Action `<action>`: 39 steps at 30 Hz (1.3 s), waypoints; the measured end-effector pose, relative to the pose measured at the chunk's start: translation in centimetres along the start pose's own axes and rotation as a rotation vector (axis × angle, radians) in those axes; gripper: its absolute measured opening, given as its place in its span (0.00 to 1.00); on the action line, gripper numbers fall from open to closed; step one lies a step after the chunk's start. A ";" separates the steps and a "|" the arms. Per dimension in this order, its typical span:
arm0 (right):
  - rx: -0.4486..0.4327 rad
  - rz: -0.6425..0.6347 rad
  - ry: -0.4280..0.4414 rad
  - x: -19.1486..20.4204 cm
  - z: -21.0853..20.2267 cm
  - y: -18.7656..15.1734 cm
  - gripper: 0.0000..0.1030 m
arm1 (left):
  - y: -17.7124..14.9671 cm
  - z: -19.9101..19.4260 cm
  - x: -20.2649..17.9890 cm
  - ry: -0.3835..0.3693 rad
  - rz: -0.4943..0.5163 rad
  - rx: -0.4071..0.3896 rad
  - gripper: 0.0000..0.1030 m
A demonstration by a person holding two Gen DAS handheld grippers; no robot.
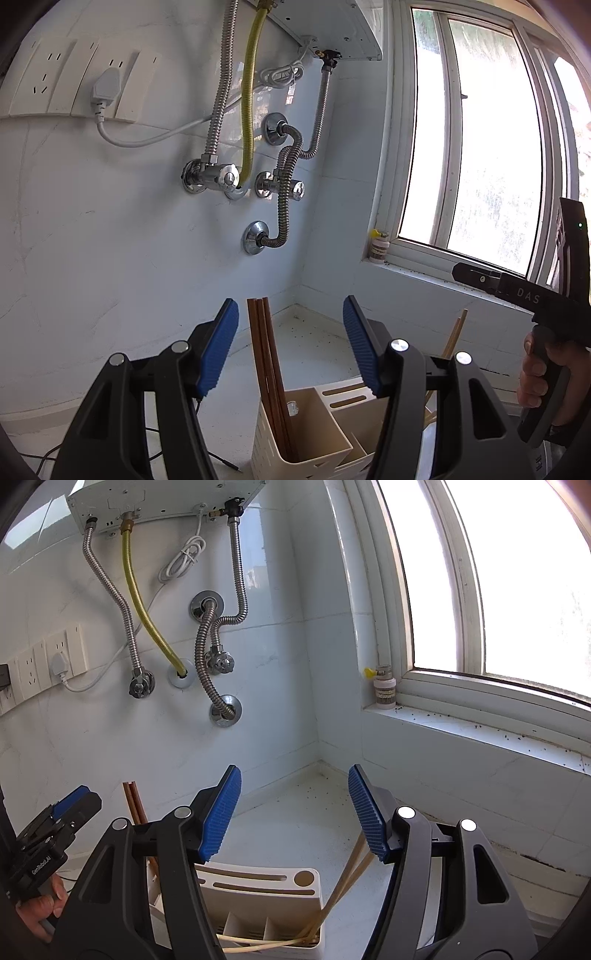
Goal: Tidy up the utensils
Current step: 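Open both tools to release the chopsticks in the holder, then withdraw both open tools and lower them toward the last pale chopsticks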
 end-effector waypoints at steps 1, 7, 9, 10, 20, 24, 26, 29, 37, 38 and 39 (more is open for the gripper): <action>-0.004 -0.001 0.002 0.1 -0.1 0.2 0.55 | 0.1 -0.2 0.0 0.002 0.001 -0.001 0.56; -0.027 -0.007 0.023 0.9 -0.8 1.5 0.55 | 1.9 -1.7 0.5 0.034 0.001 -0.038 0.57; -0.034 -0.011 0.033 1.3 -1.2 1.8 0.55 | 2.4 -2.3 0.7 0.045 0.003 -0.047 0.57; -0.036 -0.012 0.040 1.6 -1.3 2.0 0.55 | 2.7 -2.7 0.8 0.051 0.005 -0.055 0.57; -0.047 -0.036 0.155 6.7 -2.6 2.3 0.55 | 5.0 -8.8 3.7 0.164 0.022 -0.111 0.57; -0.025 -0.044 0.222 9.7 -3.0 1.1 0.55 | 4.6 -11.8 5.7 0.237 0.019 -0.093 0.57; -0.006 -0.046 0.259 11.4 -3.2 0.2 0.55 | 4.1 -13.5 6.8 0.268 0.007 -0.081 0.57; 0.029 -0.055 0.316 13.9 -3.3 -1.3 0.55 | 3.2 -16.3 8.2 0.324 0.002 -0.068 0.59; 0.131 -0.099 0.446 19.8 -4.3 -6.0 0.56 | -0.6 -22.9 12.3 0.495 -0.056 -0.002 0.72; 0.146 -0.101 0.457 20.3 -4.3 -6.7 0.56 | -1.3 -23.6 12.8 0.510 -0.066 0.014 0.72; 0.160 -0.101 0.467 20.7 -4.5 -7.3 0.56 | -2.0 -24.1 13.2 0.523 -0.074 0.033 0.72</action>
Point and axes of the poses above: each gripper's, at about its wrist camera, not at the fingertips, and z roughly the way its jaws point, x to its left, y to its top, the point moved 5 cm from there along z, roughly the way its jaws point, and after that the axes turned 10 degrees about y, right-handed, at the moved point
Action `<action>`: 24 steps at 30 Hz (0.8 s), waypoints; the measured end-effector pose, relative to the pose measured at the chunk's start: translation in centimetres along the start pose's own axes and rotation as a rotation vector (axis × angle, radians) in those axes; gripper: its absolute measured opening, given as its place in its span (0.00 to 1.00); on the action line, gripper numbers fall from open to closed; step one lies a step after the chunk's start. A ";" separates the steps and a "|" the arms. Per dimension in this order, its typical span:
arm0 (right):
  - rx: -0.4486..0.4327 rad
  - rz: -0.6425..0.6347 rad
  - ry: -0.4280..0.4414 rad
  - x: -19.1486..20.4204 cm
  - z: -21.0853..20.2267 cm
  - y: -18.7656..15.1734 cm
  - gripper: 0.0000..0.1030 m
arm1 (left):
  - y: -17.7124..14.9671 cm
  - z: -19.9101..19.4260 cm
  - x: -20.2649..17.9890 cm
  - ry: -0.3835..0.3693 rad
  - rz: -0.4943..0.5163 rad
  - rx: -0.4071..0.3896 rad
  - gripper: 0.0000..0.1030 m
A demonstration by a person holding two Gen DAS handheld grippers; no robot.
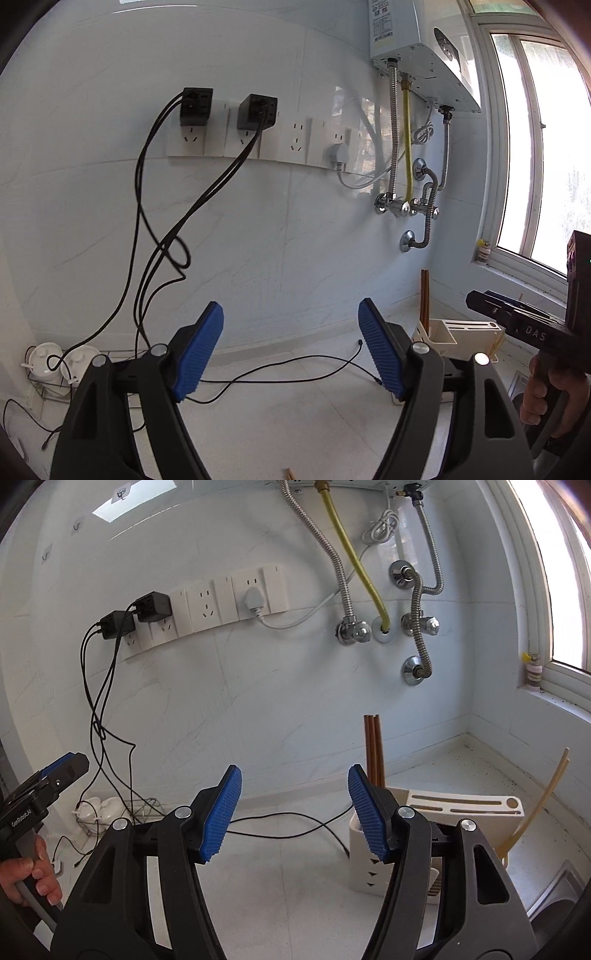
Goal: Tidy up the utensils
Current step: 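Withdraw both open tools and lower them toward the last pale chopsticks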
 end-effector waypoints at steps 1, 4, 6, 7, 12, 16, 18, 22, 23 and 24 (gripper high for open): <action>0.013 0.003 0.008 0.3 0.2 -0.5 0.59 | -0.8 -0.2 0.6 0.016 0.001 0.023 0.72; 0.044 0.013 0.025 0.9 0.5 -2.0 0.63 | -3.3 -0.3 2.0 0.059 0.014 0.119 0.72; 0.065 0.017 0.029 1.1 0.7 -2.9 0.63 | -5.1 -0.5 2.7 0.073 0.014 0.191 0.72; 0.075 0.020 0.032 1.1 0.9 -3.4 0.64 | -6.1 -0.5 2.9 0.083 0.016 0.230 0.73; 0.119 0.037 0.033 0.8 1.4 -5.3 0.67 | -10.6 -0.6 3.8 0.103 -0.014 0.411 0.74; 0.160 0.052 0.033 0.3 2.0 -6.7 0.67 | -13.8 -0.1 4.0 0.107 -0.032 0.528 0.74; 0.181 0.055 0.030 0.1 2.3 -7.4 0.68 | -15.4 0.1 3.8 0.096 -0.028 0.576 0.74; 0.240 0.066 0.035 0.0 3.1 -9.0 0.70 | -18.1 0.3 3.4 0.086 -0.037 0.668 0.74; 0.262 0.070 0.041 0.0 3.4 -9.5 0.70 | -18.6 0.4 3.2 0.087 -0.039 0.692 0.74; 0.285 0.075 0.048 0.1 3.6 -10.0 0.70 | -19.2 0.5 3.0 0.086 -0.044 0.715 0.74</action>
Point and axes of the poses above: each gripper's, at about its wrist camera, not at the fingertips, and z roughly the way its jaws point, x to its left, y to its top, the point moved 5 cm from there along z, roughly the way its jaws point, and after that the axes turned 10 degrees about y, right-handed, at the moved point
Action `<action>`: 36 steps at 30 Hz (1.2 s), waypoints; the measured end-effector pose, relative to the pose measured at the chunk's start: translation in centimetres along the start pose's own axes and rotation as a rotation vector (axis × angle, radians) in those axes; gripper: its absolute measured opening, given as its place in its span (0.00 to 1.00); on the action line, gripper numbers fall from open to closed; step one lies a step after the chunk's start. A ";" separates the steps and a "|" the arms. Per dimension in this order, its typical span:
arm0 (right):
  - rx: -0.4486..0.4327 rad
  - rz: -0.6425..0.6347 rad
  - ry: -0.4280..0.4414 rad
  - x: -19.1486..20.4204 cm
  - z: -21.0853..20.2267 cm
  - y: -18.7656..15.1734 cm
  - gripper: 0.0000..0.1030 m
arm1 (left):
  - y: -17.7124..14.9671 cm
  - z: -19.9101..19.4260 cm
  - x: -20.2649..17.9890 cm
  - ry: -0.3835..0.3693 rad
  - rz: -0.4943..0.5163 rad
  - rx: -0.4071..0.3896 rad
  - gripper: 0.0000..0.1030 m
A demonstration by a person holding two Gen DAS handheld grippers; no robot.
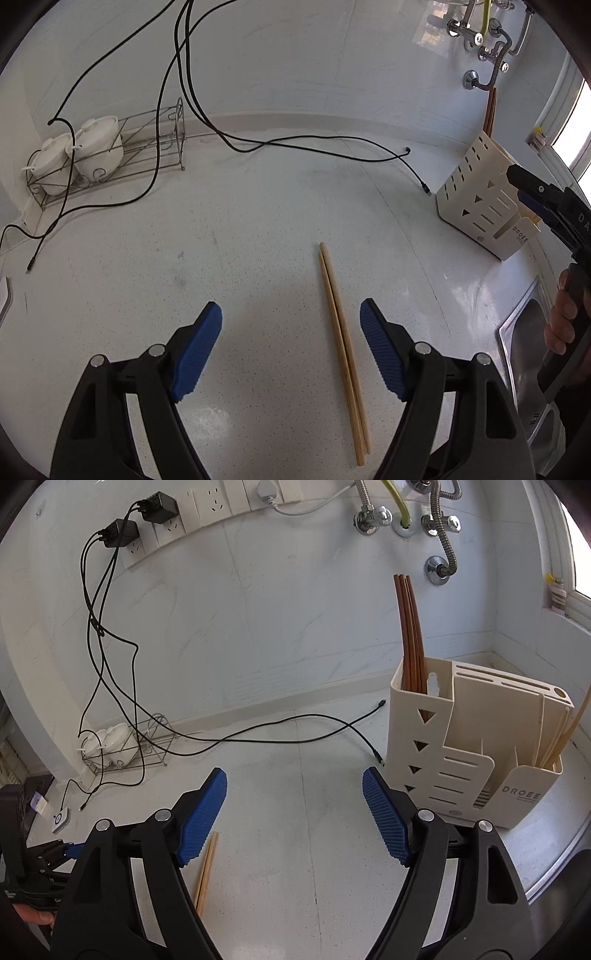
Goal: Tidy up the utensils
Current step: 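Withdraw both open tools and lower them toward the last pale chopsticks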
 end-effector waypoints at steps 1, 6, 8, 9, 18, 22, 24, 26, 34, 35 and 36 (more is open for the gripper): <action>0.025 0.003 0.006 0.1 0.4 -0.5 0.70 | -0.4 0.4 -0.1 -0.008 -0.005 0.019 0.74; 0.177 0.016 0.033 1.0 2.9 -3.3 0.70 | -1.6 1.6 -0.8 -0.002 -0.004 0.063 0.74; 0.240 0.025 0.051 1.4 3.8 -4.5 0.70 | -1.8 2.1 -0.8 0.001 -0.007 0.080 0.74; 0.275 0.026 0.050 1.6 4.3 -5.2 0.70 | -2.0 2.3 -0.8 0.006 -0.008 0.090 0.74; 0.534 0.059 0.055 2.0 7.2 -9.2 0.71 | -3.2 4.0 -1.7 0.009 0.025 0.176 0.74; 0.597 0.061 0.055 2.2 7.6 -10.2 0.72 | -3.7 4.6 -2.0 0.014 0.041 0.206 0.74; 0.612 0.060 0.055 2.2 7.6 -10.4 0.73 | -3.8 4.8 -2.1 0.017 0.048 0.218 0.74; 0.617 0.063 0.063 2.4 7.6 -10.5 0.74 | -3.8 5.0 -2.2 0.026 0.056 0.221 0.74; 0.601 0.065 0.064 2.4 7.4 -10.0 0.77 | -4.4 6.3 -2.9 0.048 0.088 0.280 0.74; 0.596 0.071 0.066 2.3 7.3 -9.9 0.77 | -4.5 6.4 -3.1 0.046 0.091 0.286 0.74; 0.590 0.077 0.065 2.2 7.2 -9.7 0.77 | -4.5 6.5 -3.3 0.043 0.093 0.288 0.74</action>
Point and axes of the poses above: each gripper's, at about its wrist camera, not at the fingertips, and z roughly the way its jaws point, x to its left, y to its top, the point moved 5 cm from there along z, roughly the way its jaws point, and after that the axes turned 10 degrees about y, right-handed, at the moved point
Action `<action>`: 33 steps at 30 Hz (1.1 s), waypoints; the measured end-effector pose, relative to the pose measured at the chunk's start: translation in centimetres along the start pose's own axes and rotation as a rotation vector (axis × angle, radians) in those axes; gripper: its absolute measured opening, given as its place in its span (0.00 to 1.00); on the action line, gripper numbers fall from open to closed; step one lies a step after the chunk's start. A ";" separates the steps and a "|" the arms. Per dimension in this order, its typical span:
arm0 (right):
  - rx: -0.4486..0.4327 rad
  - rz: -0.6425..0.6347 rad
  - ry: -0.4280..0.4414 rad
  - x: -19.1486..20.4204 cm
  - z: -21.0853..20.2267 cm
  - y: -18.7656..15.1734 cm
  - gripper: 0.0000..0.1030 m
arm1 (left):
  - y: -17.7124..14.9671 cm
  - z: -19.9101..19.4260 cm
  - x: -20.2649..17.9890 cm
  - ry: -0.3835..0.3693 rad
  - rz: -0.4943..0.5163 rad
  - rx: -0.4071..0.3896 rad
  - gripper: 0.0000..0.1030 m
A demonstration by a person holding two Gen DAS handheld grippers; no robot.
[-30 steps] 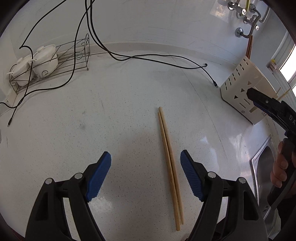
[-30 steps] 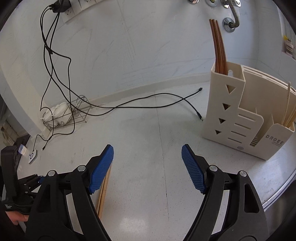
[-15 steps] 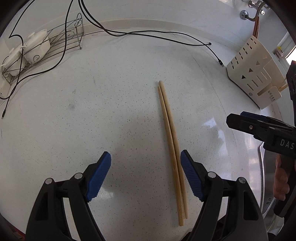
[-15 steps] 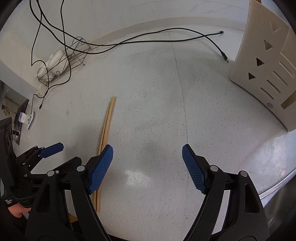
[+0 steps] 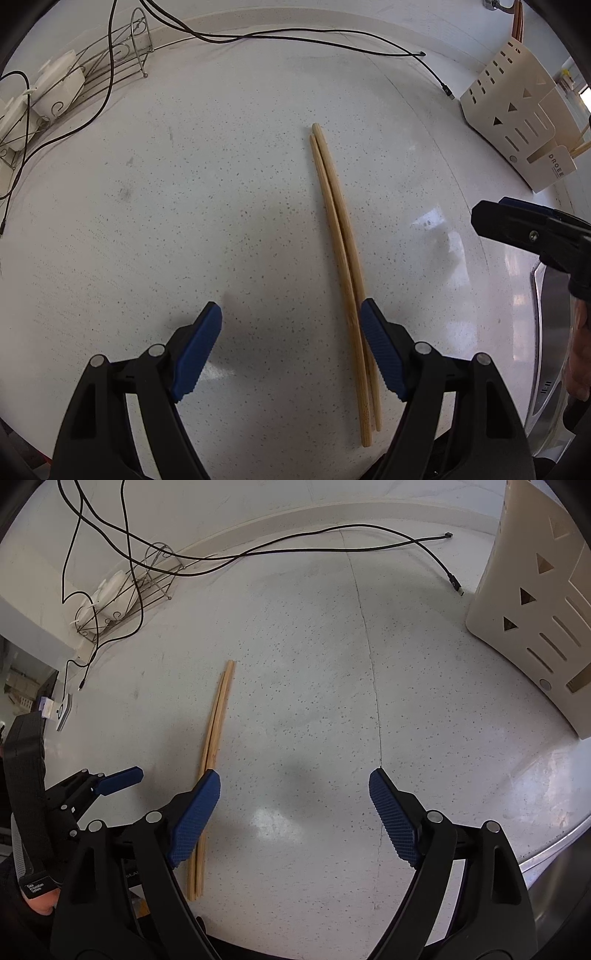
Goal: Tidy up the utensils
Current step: 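Withdraw both open tools and lower them toward the last pale chopsticks, then close the left tool on one pale chopstick, then lower the right tool and close it on the other pale chopstick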
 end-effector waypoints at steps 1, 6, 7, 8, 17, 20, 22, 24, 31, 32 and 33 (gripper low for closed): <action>-0.007 0.005 0.001 -0.1 -0.2 0.1 0.78 | 0.0 0.1 -0.1 0.002 0.004 0.001 0.74; -0.025 0.025 0.006 -0.8 -0.8 0.2 0.78 | 0.2 0.8 -0.6 0.038 0.020 0.016 0.74; -0.029 0.026 0.008 -0.8 -0.8 0.2 0.78 | 0.2 1.0 -0.7 0.035 0.019 0.025 0.74; -0.032 0.028 0.011 -0.8 -0.9 0.2 0.78 | 0.3 1.1 -0.8 0.029 0.015 0.027 0.75; -0.042 0.027 0.016 -1.0 -1.1 0.5 0.79 | 0.8 1.9 -1.7 0.098 0.052 0.044 0.77; -0.043 0.024 0.016 -0.9 -1.0 0.7 0.79 | 1.0 1.6 -1.1 0.104 0.043 0.055 0.58; -0.042 0.017 0.015 -0.6 -0.9 0.9 0.79 | 1.0 1.3 -0.5 0.115 0.027 0.065 0.33; -0.043 0.010 0.014 -0.4 -0.8 1.0 0.79 | 1.0 1.2 0.2 0.139 0.028 0.082 0.09; -0.040 -0.018 0.012 1.3 -0.4 1.1 0.79 | 0.6 0.9 1.0 0.112 0.026 0.103 0.06; -0.037 -0.019 0.013 1.5 -0.2 1.1 0.79 | 0.6 0.8 1.5 0.101 0.020 0.105 0.06; -0.034 -0.021 0.013 1.7 -0.1 1.0 0.79 | 1.2 1.2 2.5 0.088 0.013 0.106 0.06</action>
Point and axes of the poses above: each gripper's, at about its wrist camera, not at the fingertips, and z roughly the way its jaws point, x to its left, y to its top, the point moved 5 cm from there along z, roughly the way its jaws point, and after that the axes turned 10 degrees about y, right-handed, at the moved point
